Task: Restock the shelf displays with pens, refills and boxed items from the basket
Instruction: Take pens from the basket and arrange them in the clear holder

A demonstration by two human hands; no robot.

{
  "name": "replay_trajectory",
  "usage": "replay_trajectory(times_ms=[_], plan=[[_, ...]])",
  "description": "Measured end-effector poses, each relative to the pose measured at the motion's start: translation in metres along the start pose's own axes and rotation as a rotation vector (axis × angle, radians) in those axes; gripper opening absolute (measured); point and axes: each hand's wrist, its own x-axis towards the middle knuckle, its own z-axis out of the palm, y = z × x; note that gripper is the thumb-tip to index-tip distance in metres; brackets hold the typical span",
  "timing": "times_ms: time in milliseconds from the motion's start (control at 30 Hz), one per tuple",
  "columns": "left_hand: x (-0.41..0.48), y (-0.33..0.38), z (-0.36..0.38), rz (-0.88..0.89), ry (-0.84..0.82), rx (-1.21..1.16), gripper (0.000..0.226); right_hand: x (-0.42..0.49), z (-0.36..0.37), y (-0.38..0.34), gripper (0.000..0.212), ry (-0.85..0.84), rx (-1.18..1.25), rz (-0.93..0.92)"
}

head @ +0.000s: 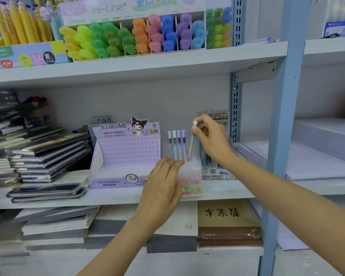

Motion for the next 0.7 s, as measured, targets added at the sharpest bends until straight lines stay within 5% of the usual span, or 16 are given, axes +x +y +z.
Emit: replay_trajectory(times_ms=[300, 433, 700], plan=[[-0.001, 0.0, 0.003, -0.019, 0.018, 0.014, 0.051, 0.009, 0.001, 0.001, 0.005, -0.065, -0.116, -0.029], [-0.003, 0.002, 0.005, -0.027, 0.027, 0.008, 0.057, 0.009, 0.006, 0.004, 0.022, -0.065, -0.167, -0.019], [-0.012, 0.005, 0.012, -0.076, 0.079, 0.086, 0.074, 0.012, 0.011, 0.008, 0.019, -0.058, -0.475, -0.054]])
